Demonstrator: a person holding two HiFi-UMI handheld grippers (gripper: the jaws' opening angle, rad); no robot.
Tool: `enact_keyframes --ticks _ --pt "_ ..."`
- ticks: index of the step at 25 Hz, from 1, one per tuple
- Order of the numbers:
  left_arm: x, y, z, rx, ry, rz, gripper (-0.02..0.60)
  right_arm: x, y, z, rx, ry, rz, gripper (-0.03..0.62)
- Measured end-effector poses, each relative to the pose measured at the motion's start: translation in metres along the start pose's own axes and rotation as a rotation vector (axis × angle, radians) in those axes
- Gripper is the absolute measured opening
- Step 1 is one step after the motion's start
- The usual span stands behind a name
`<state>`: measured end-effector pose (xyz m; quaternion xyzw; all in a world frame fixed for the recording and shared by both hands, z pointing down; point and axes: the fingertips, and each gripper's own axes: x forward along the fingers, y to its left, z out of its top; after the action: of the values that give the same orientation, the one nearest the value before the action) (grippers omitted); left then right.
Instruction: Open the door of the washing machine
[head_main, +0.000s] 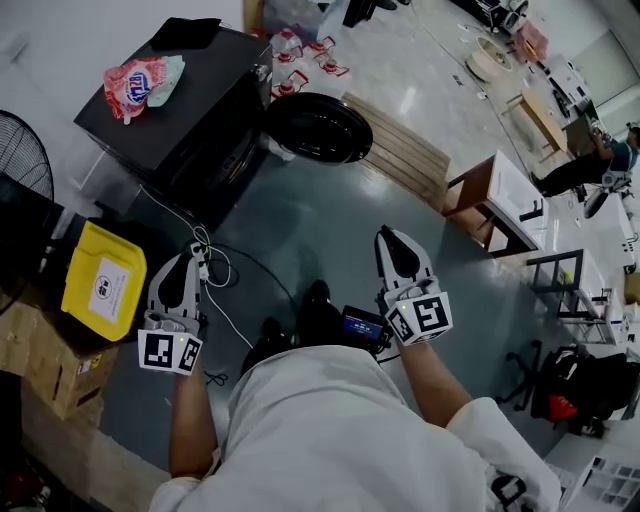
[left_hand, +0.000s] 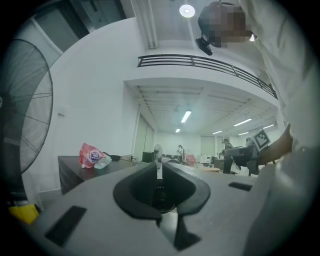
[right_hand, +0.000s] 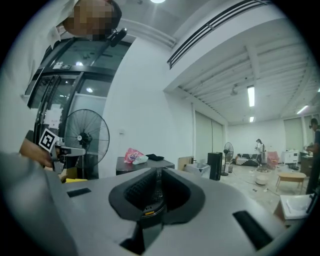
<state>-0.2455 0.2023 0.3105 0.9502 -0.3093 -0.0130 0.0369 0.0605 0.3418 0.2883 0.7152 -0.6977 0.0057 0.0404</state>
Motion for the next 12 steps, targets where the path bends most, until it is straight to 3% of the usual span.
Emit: enact_keyframes --ticks 5,12 --pt "-0.015 -0.021 0.002 -0.017 -0.041 0.001 0.040 -0.013 0.014 0.007 -0.019 -0.027 0.059 0.048" --pt "-0.013 -0.079 0.036 0.065 -0.033 0.000 0.040 -0.041 0.007 0.021 -0.009 -0.092 0.130 0.048"
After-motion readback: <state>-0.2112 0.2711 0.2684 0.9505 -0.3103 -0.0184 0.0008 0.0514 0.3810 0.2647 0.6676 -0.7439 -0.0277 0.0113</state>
